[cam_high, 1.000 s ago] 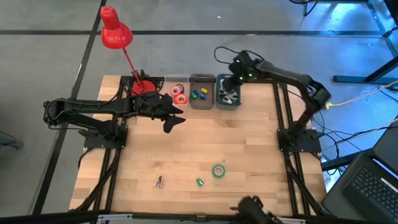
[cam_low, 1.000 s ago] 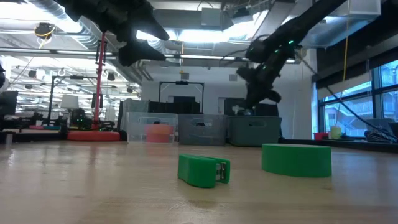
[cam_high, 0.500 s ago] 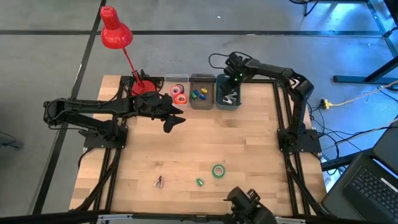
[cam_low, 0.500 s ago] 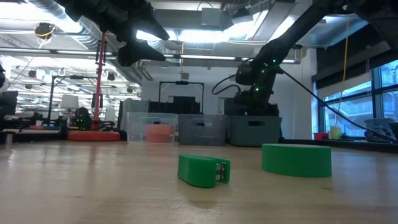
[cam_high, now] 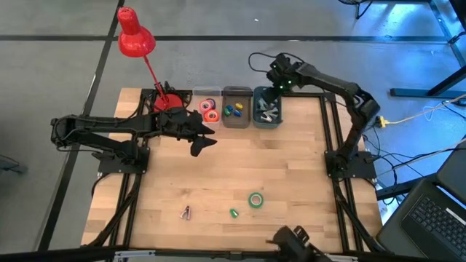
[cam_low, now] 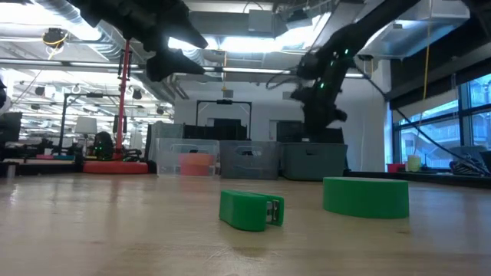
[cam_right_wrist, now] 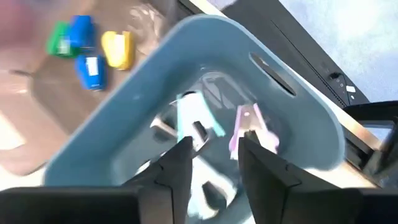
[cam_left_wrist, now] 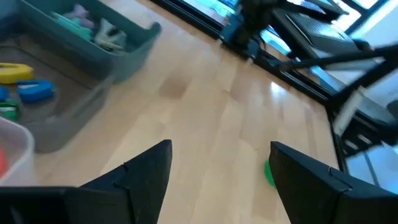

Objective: Pick and place Stapler, Stapler remover, tape
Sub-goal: Put the green stapler into the black bin

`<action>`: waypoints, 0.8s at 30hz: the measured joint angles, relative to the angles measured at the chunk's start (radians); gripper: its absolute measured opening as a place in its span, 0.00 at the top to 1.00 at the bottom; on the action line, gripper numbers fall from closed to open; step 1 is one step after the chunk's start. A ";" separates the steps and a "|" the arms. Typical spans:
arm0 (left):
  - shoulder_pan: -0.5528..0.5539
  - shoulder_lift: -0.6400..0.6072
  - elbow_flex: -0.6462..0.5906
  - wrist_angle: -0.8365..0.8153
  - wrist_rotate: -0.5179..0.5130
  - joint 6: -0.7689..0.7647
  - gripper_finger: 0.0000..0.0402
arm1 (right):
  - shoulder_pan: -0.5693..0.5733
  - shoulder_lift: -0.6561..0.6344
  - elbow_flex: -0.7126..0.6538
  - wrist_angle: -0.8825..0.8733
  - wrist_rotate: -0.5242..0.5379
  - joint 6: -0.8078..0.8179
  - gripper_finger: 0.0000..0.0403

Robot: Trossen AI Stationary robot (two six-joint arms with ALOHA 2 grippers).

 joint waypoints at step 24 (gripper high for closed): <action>-0.397 0.538 0.210 -0.007 0.081 0.837 0.36 | 0.300 -0.484 0.000 -0.275 0.359 0.236 0.66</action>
